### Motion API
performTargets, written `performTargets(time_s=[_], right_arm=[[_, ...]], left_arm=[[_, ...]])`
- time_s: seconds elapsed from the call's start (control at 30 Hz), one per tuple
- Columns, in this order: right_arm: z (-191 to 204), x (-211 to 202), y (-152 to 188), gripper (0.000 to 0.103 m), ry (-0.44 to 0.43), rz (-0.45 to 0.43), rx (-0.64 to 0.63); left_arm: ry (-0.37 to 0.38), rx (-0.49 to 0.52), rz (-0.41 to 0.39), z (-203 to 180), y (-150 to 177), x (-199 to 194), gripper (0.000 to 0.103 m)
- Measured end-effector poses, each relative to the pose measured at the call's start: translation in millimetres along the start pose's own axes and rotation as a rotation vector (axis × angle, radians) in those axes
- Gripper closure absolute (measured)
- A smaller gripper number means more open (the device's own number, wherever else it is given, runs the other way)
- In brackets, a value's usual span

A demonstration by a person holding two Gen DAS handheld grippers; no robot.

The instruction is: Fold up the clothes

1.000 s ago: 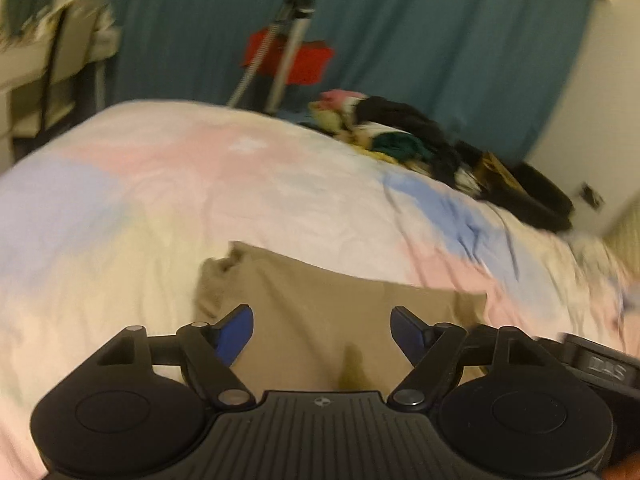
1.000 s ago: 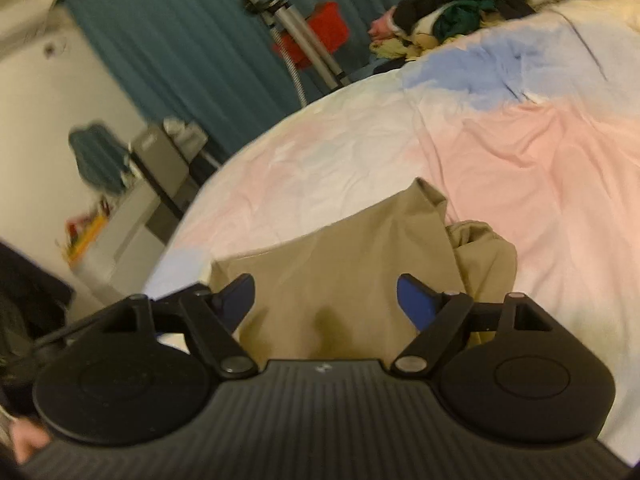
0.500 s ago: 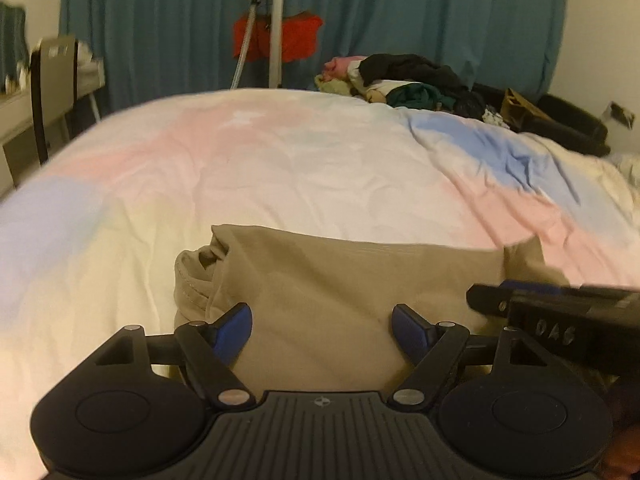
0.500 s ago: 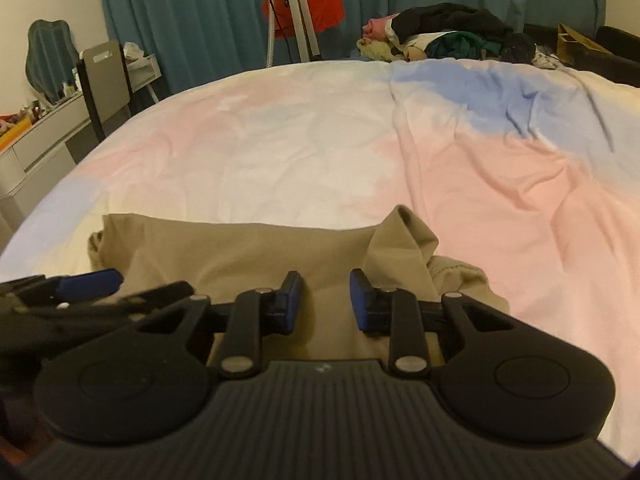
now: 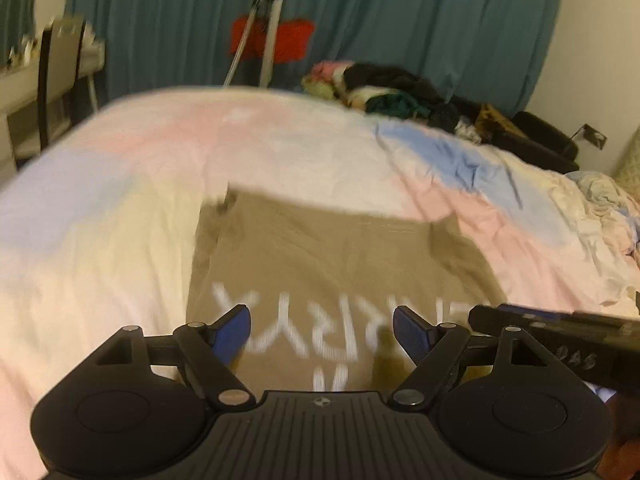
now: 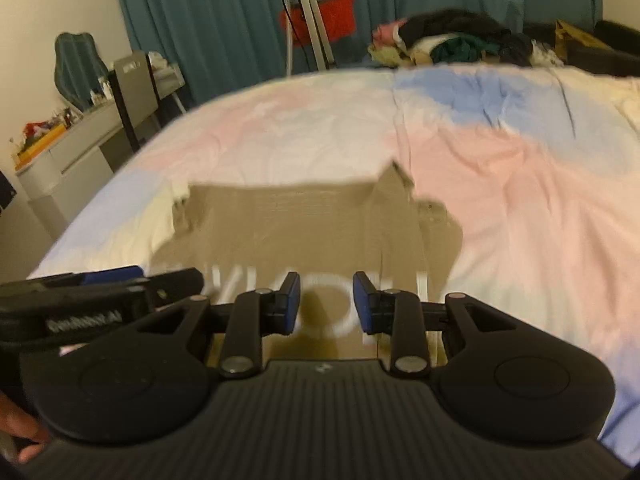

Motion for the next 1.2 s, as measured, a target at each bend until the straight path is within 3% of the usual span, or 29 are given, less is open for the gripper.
performTargets(time_s=[0.13, 0.37, 0.43, 0.57, 0.87, 0.9, 0.97, 1.03, 1.13, 1.2], right_arm=[[2, 25, 17, 0.071, 0.034, 0.076, 0.023], [3, 23, 18, 0.071, 0.047, 0.062, 0.045], [3, 22, 19, 0.071, 0.049, 0.059, 0.049], [4, 20, 21, 0.072, 0.054, 0.057, 0.058], [-2, 21, 21, 0.073, 0.036, 0.045, 0.142], [-2, 21, 21, 0.073, 0.039, 0.045, 0.144], [0, 21, 21, 0.073, 0.044, 0.045, 0.147], [1, 21, 21, 0.073, 0.049, 0.045, 0.145], [1, 20, 21, 0.072, 0.047, 0.046, 0.145], [-4, 16, 17, 0.070, 0.000, 0.049, 0.193]], left_arm=[[-0.041, 0.002, 0.082, 0, 6, 25, 0.021], [-0.031, -0.038, 0.097, -5, 14, 8, 0.021], [0.008, -0.083, 0.111, -5, 18, 1, 0.021], [0.181, -0.254, 0.182, 8, 30, -1, 0.020], [0.485, -0.830, 0.230, 76, 38, 44, 0.021], [0.510, -0.882, 0.229, 83, 38, 48, 0.026], [0.491, -0.887, 0.209, 86, 37, 48, 0.037], [0.470, -0.878, 0.198, 86, 36, 47, 0.055], [0.439, -0.866, 0.181, 86, 35, 46, 0.066], [0.438, -0.863, 0.171, 85, 35, 45, 0.072]])
Point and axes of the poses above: each gripper's, at about its wrist camera, not at the fingertips, and x roughly the way its jaws point, z to its left, y to its underside, the point moved 5 cm from there along x, roughly the way its jaws point, and after that the axes turned 14 degrees about z, right-handed, at the moved point
